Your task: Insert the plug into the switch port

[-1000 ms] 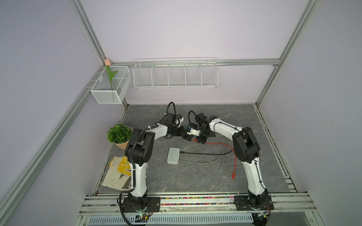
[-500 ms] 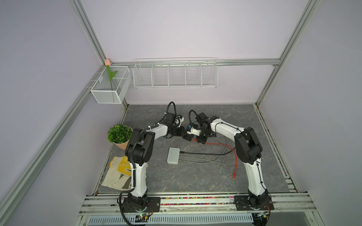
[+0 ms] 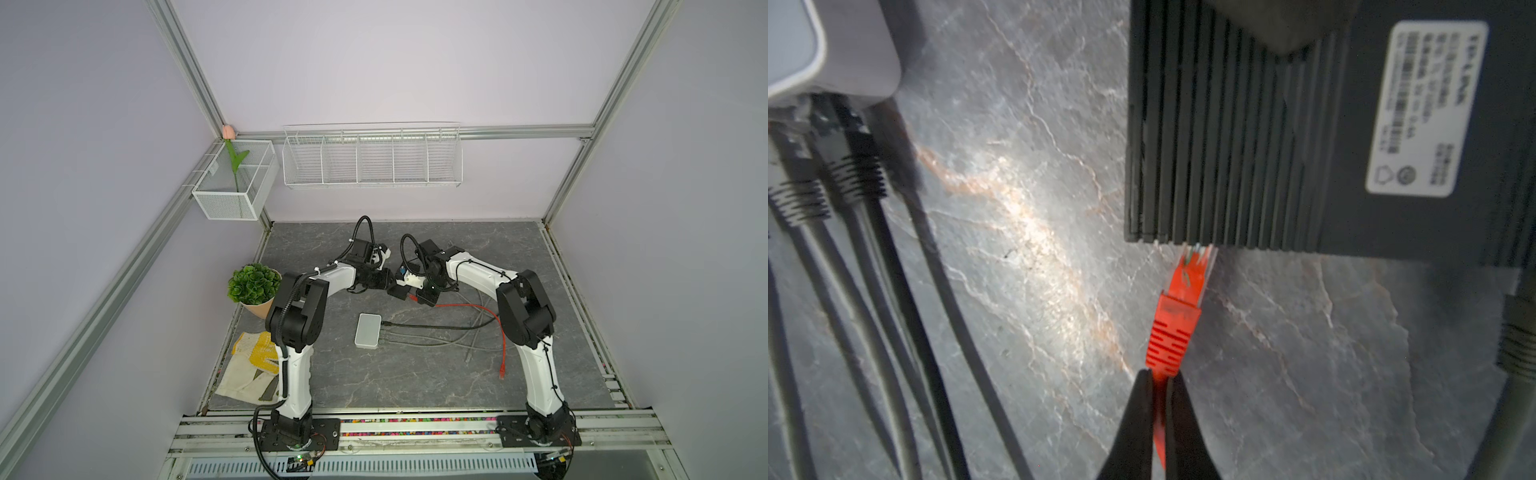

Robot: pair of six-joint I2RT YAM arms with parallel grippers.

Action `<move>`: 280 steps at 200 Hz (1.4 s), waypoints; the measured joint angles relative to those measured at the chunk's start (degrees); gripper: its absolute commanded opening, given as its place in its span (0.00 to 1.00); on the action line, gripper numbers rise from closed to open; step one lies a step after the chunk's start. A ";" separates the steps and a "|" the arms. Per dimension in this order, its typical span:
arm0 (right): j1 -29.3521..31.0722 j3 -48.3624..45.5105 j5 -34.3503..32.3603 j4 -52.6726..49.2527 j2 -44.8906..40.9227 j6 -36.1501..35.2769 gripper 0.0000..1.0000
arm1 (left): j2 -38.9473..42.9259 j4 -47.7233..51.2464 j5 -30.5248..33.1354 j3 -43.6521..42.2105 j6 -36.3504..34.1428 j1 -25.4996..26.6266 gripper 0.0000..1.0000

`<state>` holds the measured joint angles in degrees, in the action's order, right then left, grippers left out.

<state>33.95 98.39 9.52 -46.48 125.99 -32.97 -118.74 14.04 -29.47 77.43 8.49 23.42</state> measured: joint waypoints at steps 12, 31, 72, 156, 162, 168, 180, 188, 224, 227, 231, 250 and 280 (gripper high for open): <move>-0.02 0.48 -0.02 -0.11 0.68 -0.02 0.08 | -0.24 0.15 0.02 0.42 -0.24 0.00 0.25; -0.11 1.20 -0.09 -0.48 1.49 -0.04 0.08 | -0.50 0.42 0.04 0.81 -0.66 0.00 0.24; -0.20 2.64 -0.31 -2.03 1.79 -0.17 0.08 | -0.92 1.49 0.00 1.70 -1.68 0.00 0.24; -0.33 4.26 0.87 -3.10 2.29 -0.48 0.08 | -2.14 1.70 0.15 3.39 -2.78 0.22 0.24; -0.33 4.35 0.90 -3.15 2.56 -0.46 0.08 | -2.14 1.73 0.15 3.39 -2.95 0.22 0.24; -0.33 4.39 0.90 -3.17 2.80 -0.46 0.08 | -2.14 1.75 0.17 3.41 -3.04 0.22 0.24; -0.48 4.48 1.09 -3.15 3.30 -0.46 0.08 | -2.14 1.75 0.20 3.41 -3.21 0.22 0.24; -0.61 4.48 1.38 -3.06 3.56 -0.46 0.09 | -2.14 1.77 0.20 3.41 -3.26 0.24 0.24; -1.60 5.25 3.43 -3.63 4.33 -0.50 0.09 | -2.49 2.32 0.46 4.17 -4.09 0.46 0.24; -1.62 5.35 3.56 -3.74 4.37 -0.50 0.09 | -2.58 2.34 0.52 4.35 -4.15 0.52 0.24; -1.66 5.46 3.67 -3.85 4.42 -0.50 0.09 | -2.69 2.34 0.59 4.55 -4.28 0.59 0.24; -1.68 5.55 4.07 -4.04 4.44 -0.52 0.09 | -3.06 2.36 1.03 5.16 -4.55 0.90 0.24; -1.66 5.16 4.85 -3.72 4.37 -0.50 0.10 | -3.06 2.49 1.40 5.25 -4.68 0.98 0.24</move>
<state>32.29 103.55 14.37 -50.19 130.37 -33.47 -121.80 16.53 -28.08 82.67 3.81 24.40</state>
